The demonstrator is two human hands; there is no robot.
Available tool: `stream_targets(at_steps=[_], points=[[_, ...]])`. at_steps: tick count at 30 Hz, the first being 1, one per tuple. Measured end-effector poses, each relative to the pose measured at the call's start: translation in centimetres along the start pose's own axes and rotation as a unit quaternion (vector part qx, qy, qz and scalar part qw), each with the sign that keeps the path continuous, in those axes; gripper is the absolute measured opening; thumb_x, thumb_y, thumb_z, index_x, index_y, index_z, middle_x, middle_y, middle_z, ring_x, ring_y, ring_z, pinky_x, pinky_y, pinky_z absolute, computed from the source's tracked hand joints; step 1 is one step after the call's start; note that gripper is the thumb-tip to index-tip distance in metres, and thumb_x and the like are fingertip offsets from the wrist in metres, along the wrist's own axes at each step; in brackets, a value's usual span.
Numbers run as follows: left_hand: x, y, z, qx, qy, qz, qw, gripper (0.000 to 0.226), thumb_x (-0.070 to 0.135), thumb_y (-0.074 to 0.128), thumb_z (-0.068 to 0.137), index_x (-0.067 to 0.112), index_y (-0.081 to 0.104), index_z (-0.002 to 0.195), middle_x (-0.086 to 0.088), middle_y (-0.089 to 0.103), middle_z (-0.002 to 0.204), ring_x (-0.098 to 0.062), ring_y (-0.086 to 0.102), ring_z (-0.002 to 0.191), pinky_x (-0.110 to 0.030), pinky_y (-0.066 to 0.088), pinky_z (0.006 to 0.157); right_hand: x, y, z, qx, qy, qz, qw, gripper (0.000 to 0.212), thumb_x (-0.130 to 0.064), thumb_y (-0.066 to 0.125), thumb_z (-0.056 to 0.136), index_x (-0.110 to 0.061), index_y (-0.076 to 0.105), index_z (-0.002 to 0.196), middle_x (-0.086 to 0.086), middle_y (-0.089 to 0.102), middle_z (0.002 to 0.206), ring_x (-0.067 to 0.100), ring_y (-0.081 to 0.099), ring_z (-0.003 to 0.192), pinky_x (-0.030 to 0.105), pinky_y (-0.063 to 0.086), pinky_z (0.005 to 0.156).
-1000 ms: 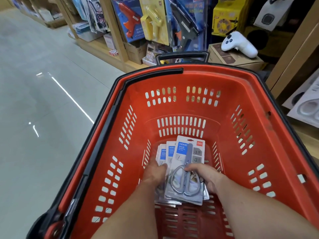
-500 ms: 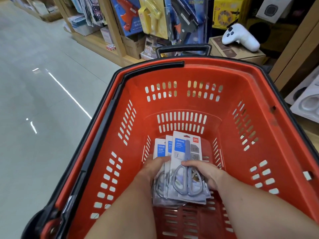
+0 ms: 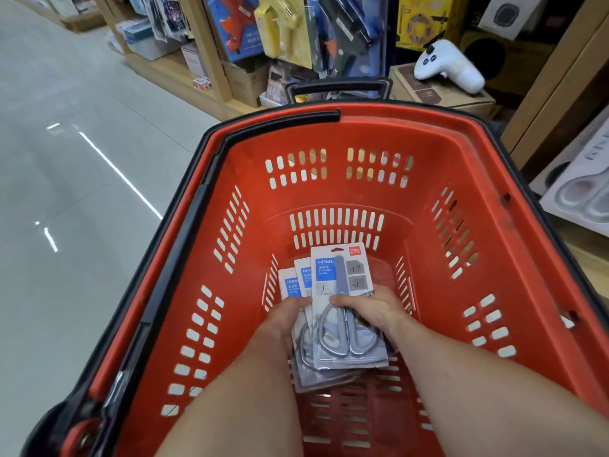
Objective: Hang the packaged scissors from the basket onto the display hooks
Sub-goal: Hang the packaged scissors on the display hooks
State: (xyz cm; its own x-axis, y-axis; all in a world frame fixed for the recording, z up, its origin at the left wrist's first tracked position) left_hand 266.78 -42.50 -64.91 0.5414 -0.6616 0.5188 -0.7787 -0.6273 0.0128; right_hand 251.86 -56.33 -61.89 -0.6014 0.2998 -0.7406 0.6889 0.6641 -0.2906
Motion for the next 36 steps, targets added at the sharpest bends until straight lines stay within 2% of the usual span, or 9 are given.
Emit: stream_targets(at_steps=[4, 10, 16, 19, 21, 23, 26, 29, 36], points=[[0.4, 0.2, 0.5, -0.001, 0.008, -0.008, 1.000, 0.038, 0.024, 0.070, 0.090, 0.014, 0.070, 0.127, -0.016, 0.080, 0.107, -0.040, 0.078, 0.098, -0.060, 0.059, 0.097, -0.6, -0.4, -0.3, -0.052, 0.003, 0.000, 0.999, 0.034, -0.037, 0.094, 0.071, -0.035, 0.074, 0.098, -0.009, 0.078, 0.105, 0.014, 0.073, 0.097, 0.035, 0.057, 0.098], [0.7, 0.2, 0.7, -0.010, 0.025, 0.006, 1.000, 0.037, 0.023, 0.072, 0.088, 0.015, 0.068, 0.124, -0.015, 0.081, 0.103, -0.039, 0.079, 0.093, -0.060, 0.061, 0.093, 0.5, -0.6, -0.5, -0.088, 0.031, 0.051, 0.994, 0.029, -0.021, 0.091, 0.076, -0.029, 0.074, 0.098, -0.005, 0.080, 0.094, 0.014, 0.076, 0.088, 0.027, 0.058, 0.075], [0.3, -0.6, 1.2, -0.018, 0.034, 0.040, 0.998, 0.058, 0.032, 0.079, 0.073, 0.019, 0.066, 0.127, -0.012, 0.081, 0.108, -0.040, 0.078, 0.099, -0.059, 0.055, 0.100, 1.1, 0.5, -1.0, -0.127, 0.047, 0.067, 0.988, 0.040, -0.017, 0.089, 0.078, -0.022, 0.074, 0.115, 0.000, 0.081, 0.100, 0.020, 0.078, 0.095, 0.039, 0.061, 0.094], [0.8, -0.9, 0.1, -0.019, 0.030, 0.033, 0.999, 0.071, 0.032, 0.085, 0.066, 0.021, 0.063, 0.132, -0.013, 0.080, 0.109, -0.039, 0.079, 0.095, -0.058, 0.059, 0.096, 0.3, 0.4, -1.9, -0.131, 0.043, 0.081, 0.987, 0.035, -0.016, 0.086, 0.082, -0.020, 0.074, 0.115, 0.000, 0.081, 0.097, 0.015, 0.076, 0.085, 0.026, 0.059, 0.074], [2.2, -0.5, -2.2, -0.026, 0.051, 0.041, 0.997, 0.050, 0.029, 0.079, 0.079, 0.018, 0.068, 0.127, -0.012, 0.081, 0.105, -0.036, 0.079, 0.096, -0.054, 0.059, 0.099, -0.5, 0.1, -2.6, -0.128, 0.043, 0.090, 0.987, 0.038, -0.018, 0.087, 0.081, -0.020, 0.073, 0.117, 0.001, 0.081, 0.099, 0.016, 0.076, 0.089, 0.027, 0.059, 0.077], [3.3, -0.1, -4.3, -0.039, 0.056, 0.052, 0.996, 0.032, 0.028, 0.071, 0.091, 0.017, 0.072, 0.121, -0.012, 0.082, 0.104, -0.035, 0.078, 0.099, -0.052, 0.058, 0.102, -1.7, -0.5, -3.7, -0.130, 0.051, 0.102, 0.985, 0.039, -0.019, 0.087, 0.081, -0.017, 0.074, 0.118, 0.003, 0.081, 0.102, 0.023, 0.076, 0.100, 0.037, 0.060, 0.095], [5.6, -0.2, -7.5, -0.052, 0.068, 0.064, 0.994, 0.040, 0.034, 0.074, 0.088, 0.016, 0.071, 0.124, -0.015, 0.080, 0.108, -0.037, 0.078, 0.102, -0.055, 0.056, 0.103, -4.6, -1.6, -5.9, -0.135, 0.048, 0.102, 0.984, 0.037, -0.024, 0.088, 0.080, -0.015, 0.076, 0.115, 0.005, 0.081, 0.103, 0.027, 0.074, 0.107, 0.047, 0.054, 0.106], [8.3, -0.4, -10.6, -0.058, 0.111, 0.069, 0.990, 0.058, 0.041, 0.083, 0.080, 0.017, 0.069, 0.130, -0.015, 0.079, 0.115, -0.038, 0.077, 0.104, -0.057, 0.056, 0.103, -8.1, -3.1, -8.3, -0.137, 0.044, 0.111, 0.983, 0.044, -0.027, 0.089, 0.078, -0.010, 0.076, 0.116, 0.010, 0.080, 0.106, 0.030, 0.075, 0.104, 0.046, 0.058, 0.100], [15.5, 0.7, -21.7, -0.063, 0.234, 0.011, 0.970, 0.059, 0.033, 0.096, 0.072, 0.010, 0.076, 0.123, -0.017, 0.079, 0.114, -0.038, 0.078, 0.103, -0.055, 0.060, 0.096, -17.1, -7.8, -15.4, -0.169, -0.021, 0.152, 0.974, 0.032, -0.029, 0.085, 0.083, -0.011, 0.078, 0.109, 0.008, 0.078, 0.101, 0.021, 0.074, 0.082, 0.036, 0.061, 0.083]])
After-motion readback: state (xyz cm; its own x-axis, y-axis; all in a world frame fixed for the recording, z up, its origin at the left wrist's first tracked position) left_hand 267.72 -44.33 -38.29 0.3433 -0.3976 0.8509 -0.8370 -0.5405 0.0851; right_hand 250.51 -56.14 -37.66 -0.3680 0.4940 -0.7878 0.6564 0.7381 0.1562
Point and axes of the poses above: each hand's wrist, its own z-axis towards the middle knuckle, its own y-axis out of the palm, x = y × z, the point moved 8 cm from there along z, towards the middle knuckle
